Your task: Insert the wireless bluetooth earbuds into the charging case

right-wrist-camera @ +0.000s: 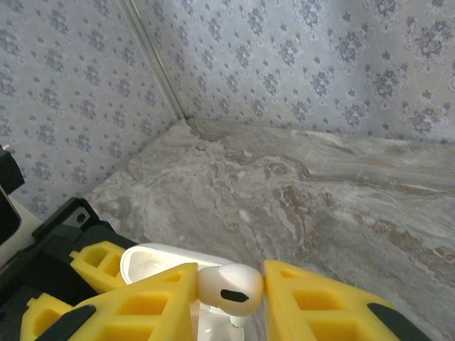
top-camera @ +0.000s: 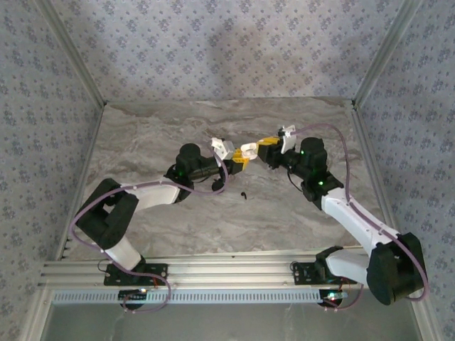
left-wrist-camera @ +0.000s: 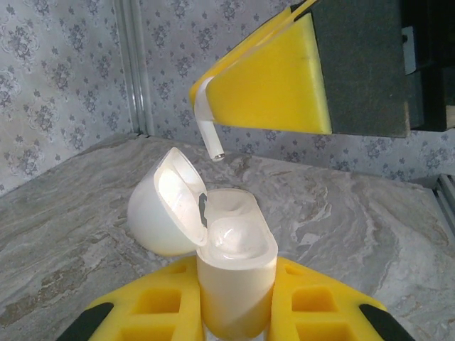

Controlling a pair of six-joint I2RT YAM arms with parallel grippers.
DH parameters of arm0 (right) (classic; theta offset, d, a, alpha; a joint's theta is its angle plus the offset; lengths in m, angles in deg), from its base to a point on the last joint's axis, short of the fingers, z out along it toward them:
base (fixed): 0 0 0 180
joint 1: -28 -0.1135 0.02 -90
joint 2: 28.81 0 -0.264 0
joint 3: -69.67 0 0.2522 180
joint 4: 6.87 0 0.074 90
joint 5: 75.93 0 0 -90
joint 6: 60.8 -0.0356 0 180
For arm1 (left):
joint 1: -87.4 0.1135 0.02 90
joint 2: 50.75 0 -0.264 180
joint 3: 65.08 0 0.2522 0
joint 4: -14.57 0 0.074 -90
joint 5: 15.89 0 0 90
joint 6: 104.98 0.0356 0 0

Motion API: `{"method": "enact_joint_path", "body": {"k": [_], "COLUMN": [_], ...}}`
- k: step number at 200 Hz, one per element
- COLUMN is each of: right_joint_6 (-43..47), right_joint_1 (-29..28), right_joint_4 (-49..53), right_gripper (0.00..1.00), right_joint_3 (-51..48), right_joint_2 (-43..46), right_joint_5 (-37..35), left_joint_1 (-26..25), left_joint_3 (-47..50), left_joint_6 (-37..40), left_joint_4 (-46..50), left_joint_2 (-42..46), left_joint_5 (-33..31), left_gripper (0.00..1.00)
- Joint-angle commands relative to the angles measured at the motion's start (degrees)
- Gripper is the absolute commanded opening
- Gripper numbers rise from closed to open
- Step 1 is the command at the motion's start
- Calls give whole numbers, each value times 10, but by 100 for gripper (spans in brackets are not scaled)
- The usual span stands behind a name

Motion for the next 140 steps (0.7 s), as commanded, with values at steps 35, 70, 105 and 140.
{"method": "enact_joint_path", "body": {"k": [35,70,105,140], "right_joint_6": [-48,-54,-54,-52], "right_joint_1": [13,14,12,12], "right_joint_4": [-78,-82,-82,-73], "right_gripper": [29,29,29,29], "right_joint_3": [-13,-14,-18,-19], "right_joint_2": [-22,-29,-30,-29], "right_joint_5": [40,49,47,52], "left_joint_1": [-3,-3,-2,0], "left_joint_3": [-23,-22,-19,-19], "left_joint_6": [-21,-31,-39,-43], "left_joint_4": [-32,-37,-45,-47], "left_joint_2": [-2,-2,1,2], "left_joint_5": [2,0,-6,-12], "left_gripper": [9,9,9,9]}}
